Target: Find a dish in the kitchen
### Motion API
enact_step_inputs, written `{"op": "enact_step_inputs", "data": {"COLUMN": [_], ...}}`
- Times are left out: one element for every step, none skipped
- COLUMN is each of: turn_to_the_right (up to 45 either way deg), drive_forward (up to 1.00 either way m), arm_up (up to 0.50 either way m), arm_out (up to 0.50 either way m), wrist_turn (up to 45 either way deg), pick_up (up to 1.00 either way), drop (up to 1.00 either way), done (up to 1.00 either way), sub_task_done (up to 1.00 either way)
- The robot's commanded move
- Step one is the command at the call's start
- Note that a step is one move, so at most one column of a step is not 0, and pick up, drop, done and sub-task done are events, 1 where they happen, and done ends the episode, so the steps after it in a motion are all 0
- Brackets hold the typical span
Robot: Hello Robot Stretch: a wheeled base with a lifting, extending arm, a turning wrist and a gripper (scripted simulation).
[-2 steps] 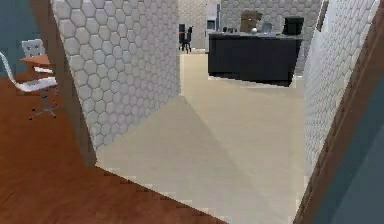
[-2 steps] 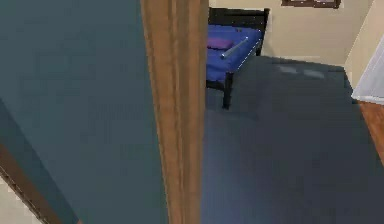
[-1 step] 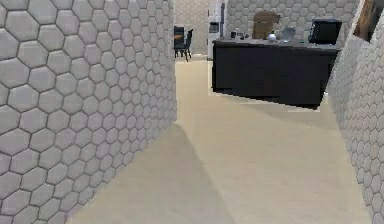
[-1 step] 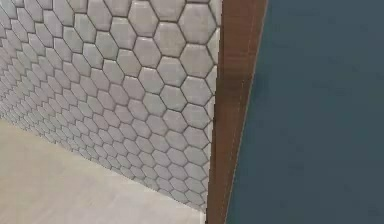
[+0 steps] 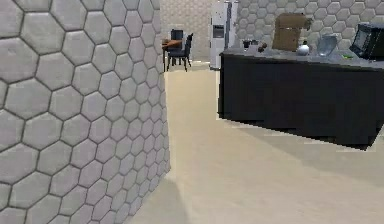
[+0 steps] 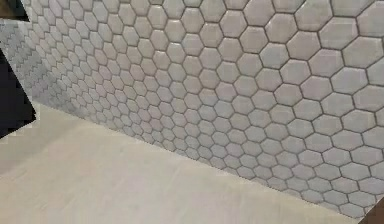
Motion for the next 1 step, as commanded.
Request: {"op": "enact_step_inputs", "data": {"turn_to_the_right": [3.0], "drive_forward": [0.00], "arm_up": [0.00], "arm_out": [0.00], "wrist_turn": [0.0], "pick_up": [0.00], "drop": [0.00], "done": [0.00], "sub_task_done": [0.00]}}
